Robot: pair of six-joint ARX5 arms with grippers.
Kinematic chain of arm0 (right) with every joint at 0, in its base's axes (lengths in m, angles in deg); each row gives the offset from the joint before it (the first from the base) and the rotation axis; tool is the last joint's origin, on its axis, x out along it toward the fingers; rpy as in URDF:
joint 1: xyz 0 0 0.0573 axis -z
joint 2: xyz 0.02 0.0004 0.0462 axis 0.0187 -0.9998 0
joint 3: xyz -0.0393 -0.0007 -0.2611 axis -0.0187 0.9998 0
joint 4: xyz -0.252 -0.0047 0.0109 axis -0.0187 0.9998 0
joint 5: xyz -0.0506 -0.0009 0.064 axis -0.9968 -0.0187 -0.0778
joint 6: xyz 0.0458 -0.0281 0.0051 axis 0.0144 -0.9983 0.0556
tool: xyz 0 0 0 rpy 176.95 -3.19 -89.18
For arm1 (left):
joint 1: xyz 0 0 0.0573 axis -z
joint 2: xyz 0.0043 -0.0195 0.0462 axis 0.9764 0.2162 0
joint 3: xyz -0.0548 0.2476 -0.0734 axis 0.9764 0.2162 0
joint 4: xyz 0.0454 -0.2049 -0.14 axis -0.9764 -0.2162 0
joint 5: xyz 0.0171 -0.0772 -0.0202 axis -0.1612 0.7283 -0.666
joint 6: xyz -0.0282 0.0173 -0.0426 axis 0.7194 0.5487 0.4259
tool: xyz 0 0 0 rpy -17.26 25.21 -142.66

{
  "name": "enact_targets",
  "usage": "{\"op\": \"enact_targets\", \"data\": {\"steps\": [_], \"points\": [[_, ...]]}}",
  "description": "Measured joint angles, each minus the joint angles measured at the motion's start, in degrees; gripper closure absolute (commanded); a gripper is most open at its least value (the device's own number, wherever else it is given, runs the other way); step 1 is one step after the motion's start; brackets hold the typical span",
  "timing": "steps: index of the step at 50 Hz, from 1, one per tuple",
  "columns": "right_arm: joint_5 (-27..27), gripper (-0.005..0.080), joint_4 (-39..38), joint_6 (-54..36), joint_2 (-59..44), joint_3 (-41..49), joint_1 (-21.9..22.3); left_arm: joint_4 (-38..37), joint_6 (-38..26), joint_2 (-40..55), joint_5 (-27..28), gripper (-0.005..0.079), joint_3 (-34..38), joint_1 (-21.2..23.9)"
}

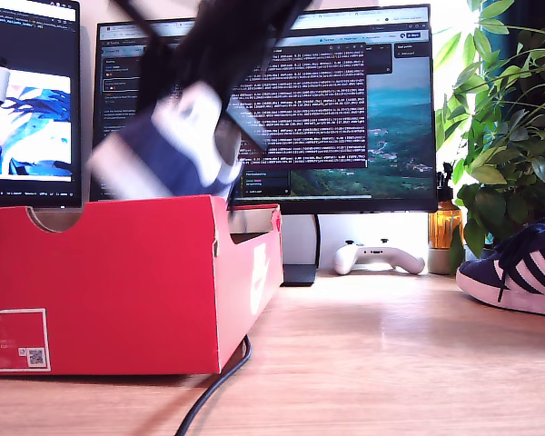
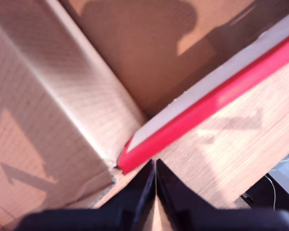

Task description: Pack the blue shoes by picking the first shoe and placing it inside the red shoebox, left side, then picking and rotating the second shoe and placing it in the shoebox

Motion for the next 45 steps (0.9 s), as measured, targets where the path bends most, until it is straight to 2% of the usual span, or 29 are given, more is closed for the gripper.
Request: {"op": "enact_targets", "data": {"steps": [11,20,37,45], "points": [[-6.86,0.0765,-4.87,3.10,-1.16,0.00,-1.07,0.70,0.02,0.00,0.00,0.0762,0.00,0.00],[-8.04,0.0765,-7.82,6.69,-1.88,-0.02,-1.11,0.87,0.26,0.00,-0.02,0.0762,0.00,0.00],[-11.65,0.0765,-8.85,7.06,-7.82,-0.02,-3.78,0.96,0.90,0.00,-0.04,0.0761,0.00,0.11],[-12.33,0.0744,-8.28,7.06,-7.82,0.00,-4.42,0.94,0.90,0.00,-0.15,0.0762,0.00,2.25]]}}
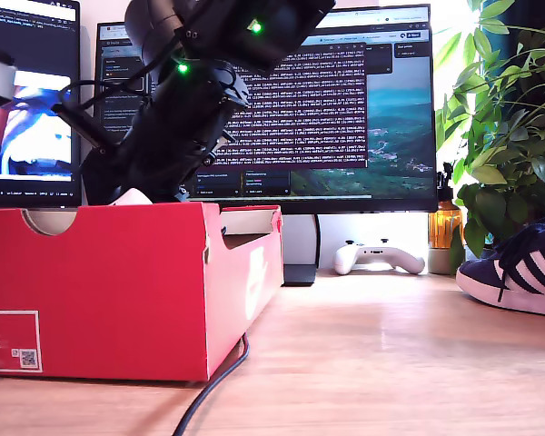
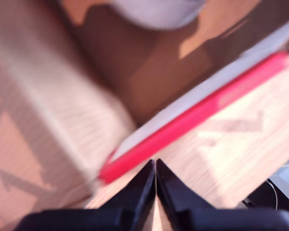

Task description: Pack the blue shoes by picking the first shoe and placing it inside the red shoebox, left side, then picking and rotating the second shoe and placing it in the shoebox

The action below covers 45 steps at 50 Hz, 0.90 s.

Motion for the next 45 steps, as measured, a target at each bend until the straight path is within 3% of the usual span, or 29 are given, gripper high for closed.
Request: {"op": "enact_targets", "data": {"steps": [6,14,29,39,45], "points": [[-0.20,0.0687,-0.68,0.02,0.00,-0.02,-0.11,0.00,0.00,0.00,0.00,0.0762,0.00,2.03],[0.79,0.0524,-3.23,0.04,0.00,-0.02,-0.46,-0.04,0.02,0.00,-0.04,0.0761,0.00,3.58],[7.34,0.0510,-7.41,-0.26,0.00,-0.02,-1.16,-1.05,0.02,0.00,-0.24,0.0762,0.00,3.63],[9.53,0.0411,-8.07,-1.68,0.00,-0.87,-1.53,-1.36,0.02,0.00,-0.28,0.0761,0.00,3.63],[10.08,0.0407,-7.56,-1.95,0.00,-0.87,-1.42,-1.33,0.02,0.00,-0.24,0.0761,0.00,3.63]]}}
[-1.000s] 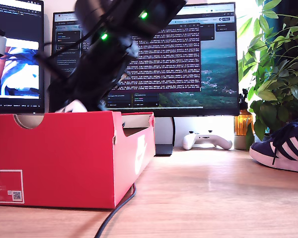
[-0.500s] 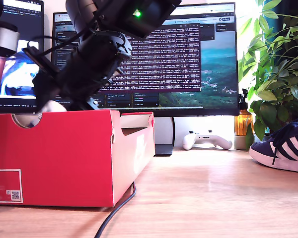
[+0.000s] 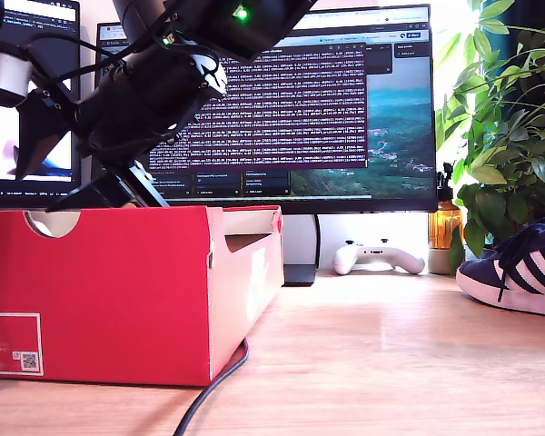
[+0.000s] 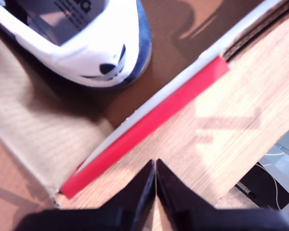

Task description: Pack the blue shoes by picking the first shoe and placing it inside the red shoebox, left side, then picking and rotating the second shoe and placing it in the shoebox

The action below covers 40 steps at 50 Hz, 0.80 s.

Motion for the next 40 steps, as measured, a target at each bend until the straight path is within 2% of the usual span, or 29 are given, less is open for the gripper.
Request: {"op": "enact_targets", "data": {"steps": [4,11,24,30,36,40], "points": [[1.88,0.0407,1.99,-1.40,0.00,-0.72,1.03,0.00,0.00,0.00,0.02,0.0761,0.00,0.00],[5.97,0.0407,9.77,-3.61,0.00,-5.77,3.48,0.37,0.00,0.00,0.02,0.0761,0.00,0.00],[8.46,0.0408,30.73,-10.51,0.00,-19.63,11.47,1.95,0.00,0.00,0.02,0.0761,0.00,0.00],[9.70,0.0408,38.36,-9.22,0.00,-22.86,15.43,2.43,0.00,0.00,0.02,0.0761,0.00,0.00],[15.87,0.0408,42.53,-5.51,0.00,-24.48,18.58,3.43,0.00,0.00,0.02,0.0761,0.00,0.00],[15.76,0.0408,46.66,-4.44,0.00,-25.24,19.93,3.74,0.00,0.00,0.02,0.0761,0.00,0.00]]}}
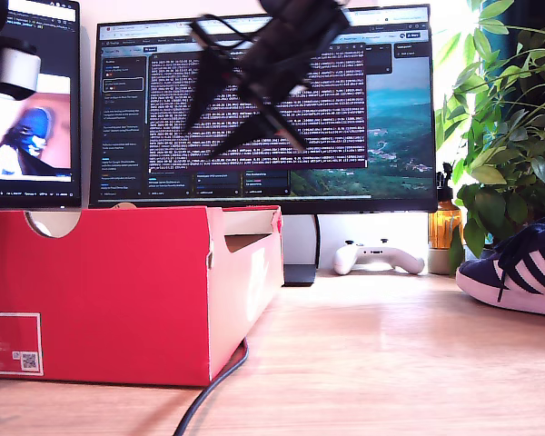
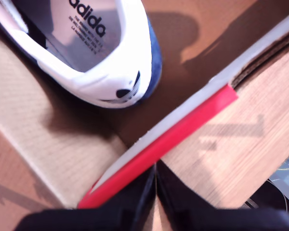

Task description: Pack the blue shoes by picking the first shoe and placing it inside the red shoebox, left side, then picking and rotating the second shoe and placing it in the shoebox

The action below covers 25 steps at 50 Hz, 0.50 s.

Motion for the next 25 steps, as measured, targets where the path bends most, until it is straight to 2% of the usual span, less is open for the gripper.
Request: {"op": "enact_targets", "data": {"steps": [5,15,21,25], "points": [[-5.95,0.0408,8.02,1.33,0.00,-0.09,0.74,0.20,0.00,0.00,0.00,0.0761,0.00,0.00],[-22.40,0.0408,22.38,3.72,0.02,-0.09,0.72,0.28,0.00,0.00,0.00,0.0761,0.00,0.00],[-32.72,0.0408,30.45,9.07,0.02,-0.09,1.29,0.31,0.00,0.00,0.00,0.0761,0.00,0.00],[-36.57,0.0407,36.04,12.48,0.09,-0.04,2.01,0.39,0.02,0.00,0.00,0.0761,0.00,0.00]]}}
